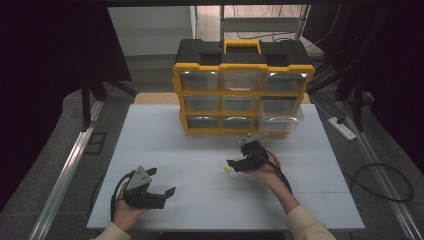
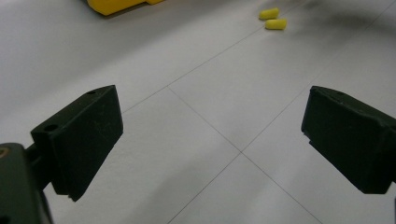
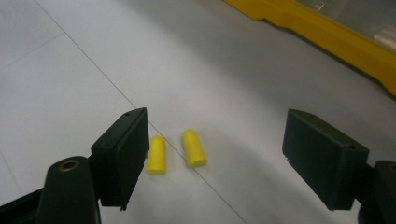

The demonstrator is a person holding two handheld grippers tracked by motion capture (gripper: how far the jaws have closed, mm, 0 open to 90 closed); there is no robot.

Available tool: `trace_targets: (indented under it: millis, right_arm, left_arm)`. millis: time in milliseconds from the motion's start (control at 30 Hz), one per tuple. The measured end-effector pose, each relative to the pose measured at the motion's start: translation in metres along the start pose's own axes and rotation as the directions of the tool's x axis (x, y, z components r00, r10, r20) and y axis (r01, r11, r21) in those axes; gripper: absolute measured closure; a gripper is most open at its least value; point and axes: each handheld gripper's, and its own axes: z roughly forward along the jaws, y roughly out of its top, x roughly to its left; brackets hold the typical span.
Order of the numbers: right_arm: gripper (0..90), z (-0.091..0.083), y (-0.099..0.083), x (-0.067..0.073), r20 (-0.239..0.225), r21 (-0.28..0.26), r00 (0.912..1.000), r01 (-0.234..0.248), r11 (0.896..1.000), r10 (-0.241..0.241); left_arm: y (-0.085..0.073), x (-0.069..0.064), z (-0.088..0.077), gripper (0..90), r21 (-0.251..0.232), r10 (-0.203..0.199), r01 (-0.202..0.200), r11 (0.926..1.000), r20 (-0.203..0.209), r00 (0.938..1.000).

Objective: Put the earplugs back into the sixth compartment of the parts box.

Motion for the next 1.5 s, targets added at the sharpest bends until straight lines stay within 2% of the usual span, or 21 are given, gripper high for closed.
trace_targets:
  millis: [267, 433, 467, 533, 833, 900, 1067, 1233, 1367, 1500]
  right_arm:
    - [29.1, 0.010, 0.001, 0.000, 0.019, 0.035, 0.9998, 0.009, 0.999, -0.009]
    - [36.0, 0.017, -0.001, 0.000, 0.013, 0.066, 0.9993, 0.034, 0.997, -0.035]
    - [38.1, 0.019, -0.001, 0.001, 0.020, 0.071, 0.9983, 0.053, 0.996, -0.054]
    - [39.5, 0.020, -0.001, 0.002, 0.030, 0.073, 0.9979, 0.056, 0.996, -0.058]
    - [48.8, 0.024, -0.003, 0.000, 0.003, 0.098, 0.9982, 0.060, 0.993, -0.060]
    - [54.3, 0.025, -0.003, 0.000, 0.003, 0.112, 0.9978, 0.065, 0.992, -0.066]
    - [62.3, 0.024, -0.003, -0.001, 0.002, 0.116, 0.9977, 0.068, 0.991, -0.068]
    - [78.3, 0.023, -0.002, 0.002, -0.016, 0.130, 0.9959, 0.090, 0.987, -0.089]
    - [79.9, 0.022, -0.001, 0.003, -0.010, 0.133, 0.9948, 0.102, 0.986, -0.102]
    - [80.2, 0.015, 0.001, 0.002, -0.008, 0.091, 0.9958, 0.091, 0.992, -0.091]
  left_arm:
    - [0.000, 0.000, 0.000, 5.3, 0.003, 0.001, -0.001, 1.0000, -0.002, 1.0000]
    - [0.000, 0.000, 0.000, 5.4, 0.000, 0.003, -0.003, 1.0000, -0.002, 1.0000]
    - [0.000, 0.000, -0.001, 5.4, -0.003, 0.003, -0.003, 1.0000, 0.002, 1.0000]
    - [0.000, 0.000, -0.001, 5.4, -0.005, 0.000, 0.000, 1.0000, 0.005, 1.0000]
    - [0.000, 0.001, -0.001, 5.4, -0.003, 0.002, -0.002, 1.0000, 0.006, 1.0000]
    - [0.000, 0.001, -0.001, 5.4, -0.003, 0.002, -0.002, 1.0000, 0.006, 1.0000]
    - [0.000, 0.001, -0.001, 5.4, -0.003, 0.003, -0.003, 1.0000, 0.005, 1.0000]
    - [-0.001, 0.001, -0.001, 5.5, -0.003, 0.001, -0.001, 1.0000, 0.005, 1.0000]
    - [-0.001, 0.001, -0.001, 5.5, -0.003, 0.002, -0.002, 1.0000, 0.005, 1.0000]
    - [-0.001, 0.002, -0.001, 5.6, -0.003, 0.001, -0.001, 1.0000, 0.003, 1.0000]
